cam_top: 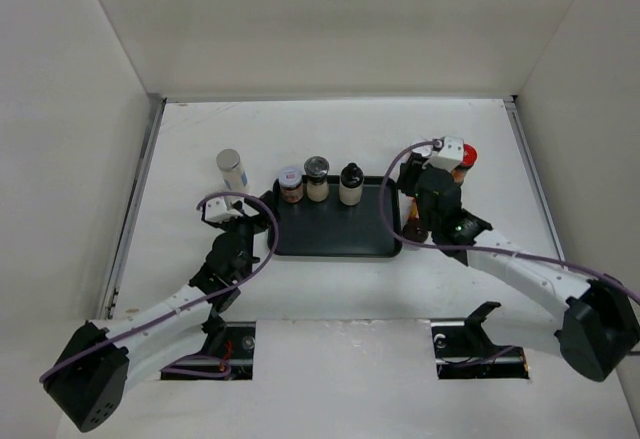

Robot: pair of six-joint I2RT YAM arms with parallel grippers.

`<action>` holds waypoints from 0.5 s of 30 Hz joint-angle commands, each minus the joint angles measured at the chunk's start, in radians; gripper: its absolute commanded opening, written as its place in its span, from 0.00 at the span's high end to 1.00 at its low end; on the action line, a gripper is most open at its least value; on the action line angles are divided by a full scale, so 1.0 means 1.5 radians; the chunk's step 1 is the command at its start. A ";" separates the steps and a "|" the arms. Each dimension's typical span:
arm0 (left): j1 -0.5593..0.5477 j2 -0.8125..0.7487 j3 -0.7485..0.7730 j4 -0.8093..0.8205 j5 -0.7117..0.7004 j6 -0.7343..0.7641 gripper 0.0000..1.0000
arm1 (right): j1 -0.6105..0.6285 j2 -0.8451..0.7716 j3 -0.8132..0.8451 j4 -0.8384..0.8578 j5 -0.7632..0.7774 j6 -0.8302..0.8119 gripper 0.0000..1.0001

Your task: Organize the condiment bottles

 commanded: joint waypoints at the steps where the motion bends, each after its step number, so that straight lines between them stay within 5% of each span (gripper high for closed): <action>1: 0.009 0.000 -0.007 0.041 0.000 -0.011 0.17 | 0.008 0.080 0.055 0.118 -0.039 -0.015 0.49; 8: 0.018 -0.028 -0.007 0.023 0.006 -0.010 0.17 | 0.029 0.105 0.041 0.017 0.022 -0.008 0.39; 11: 0.009 -0.013 0.001 0.023 0.006 -0.009 0.17 | -0.016 0.040 -0.026 -0.021 0.048 0.056 0.39; 15: -0.003 0.003 0.005 0.029 0.011 -0.008 0.17 | -0.103 -0.017 -0.078 -0.113 0.040 0.126 0.24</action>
